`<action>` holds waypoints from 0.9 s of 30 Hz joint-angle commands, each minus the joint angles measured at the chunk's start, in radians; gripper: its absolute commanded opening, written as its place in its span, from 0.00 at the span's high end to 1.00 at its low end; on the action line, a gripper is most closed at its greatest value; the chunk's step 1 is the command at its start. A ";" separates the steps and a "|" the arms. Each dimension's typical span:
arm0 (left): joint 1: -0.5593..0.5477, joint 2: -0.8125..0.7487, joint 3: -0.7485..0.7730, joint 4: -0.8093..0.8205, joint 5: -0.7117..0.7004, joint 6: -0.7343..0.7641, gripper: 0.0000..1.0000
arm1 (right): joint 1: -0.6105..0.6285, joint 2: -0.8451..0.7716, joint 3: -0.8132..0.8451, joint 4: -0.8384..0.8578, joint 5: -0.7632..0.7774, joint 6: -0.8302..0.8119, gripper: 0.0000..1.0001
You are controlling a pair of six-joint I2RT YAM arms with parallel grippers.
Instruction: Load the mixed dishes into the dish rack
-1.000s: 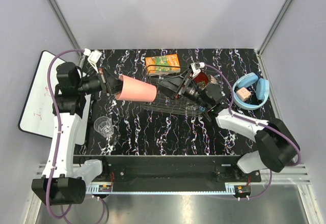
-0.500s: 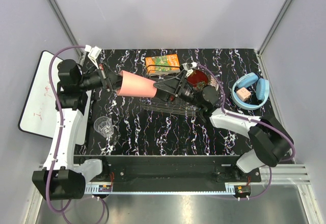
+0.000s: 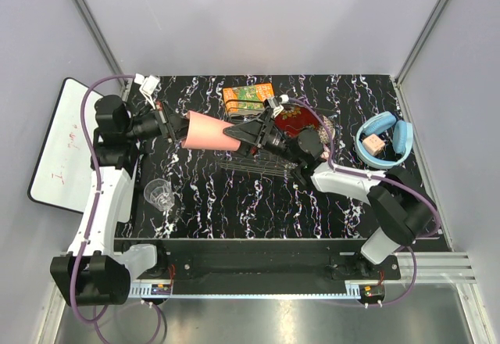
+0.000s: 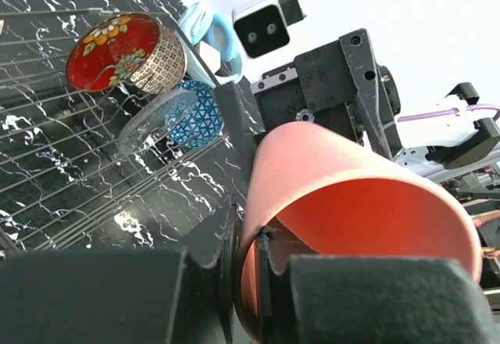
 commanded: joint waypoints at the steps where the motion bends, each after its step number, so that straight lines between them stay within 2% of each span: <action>1: -0.005 -0.030 -0.028 0.053 -0.006 -0.005 1.00 | 0.009 0.020 0.067 0.076 0.006 0.013 0.15; 5: -0.005 -0.040 -0.036 0.039 -0.011 0.010 1.00 | 0.009 0.037 0.072 0.091 0.003 0.031 0.33; 6: -0.005 -0.040 -0.033 0.035 -0.014 0.018 1.00 | 0.009 0.037 0.069 0.090 0.003 0.031 0.45; 8: -0.005 -0.039 -0.028 0.001 -0.018 0.042 0.99 | 0.009 0.028 0.064 0.077 0.003 0.033 0.63; 9: -0.005 -0.036 -0.005 -0.033 -0.025 0.064 0.89 | 0.007 0.020 0.060 0.065 0.002 0.027 0.77; 10: 0.000 -0.027 0.016 -0.077 -0.032 0.142 0.66 | 0.006 -0.009 0.058 0.044 -0.008 -0.003 0.84; 12: 0.010 -0.017 0.104 -0.256 -0.048 0.235 0.49 | -0.006 -0.056 0.070 -0.115 -0.027 -0.069 0.95; 13: 0.038 -0.014 0.130 -0.310 -0.058 0.316 0.45 | -0.013 -0.119 0.078 -0.298 -0.035 -0.179 1.00; 14: 0.055 -0.016 0.177 -0.394 -0.060 0.352 0.35 | -0.016 -0.153 0.095 -0.415 -0.031 -0.249 1.00; 15: 0.073 -0.024 0.199 -0.431 -0.063 0.389 0.31 | -0.020 -0.185 0.142 -0.533 -0.020 -0.327 1.00; 16: 0.111 -0.028 0.216 -0.462 -0.064 0.453 0.27 | -0.020 -0.237 0.174 -0.775 0.024 -0.484 1.00; 17: 0.133 -0.037 0.255 -0.531 -0.069 0.487 0.22 | -0.020 -0.253 0.207 -0.874 0.050 -0.558 1.00; 18: 0.151 -0.048 0.274 -0.568 -0.074 0.518 0.21 | -0.020 -0.263 0.281 -0.980 0.114 -0.623 1.00; 19: 0.183 -0.051 0.294 -0.603 -0.090 0.585 0.20 | -0.022 -0.270 0.323 -1.165 0.150 -0.728 1.00; 22: 0.231 -0.059 0.360 -0.726 -0.146 0.688 0.19 | -0.022 -0.233 0.475 -1.449 0.267 -0.875 1.00; 27: 0.262 -0.054 0.351 -0.830 -0.237 0.795 0.18 | -0.023 -0.066 0.786 -1.772 0.440 -1.040 1.00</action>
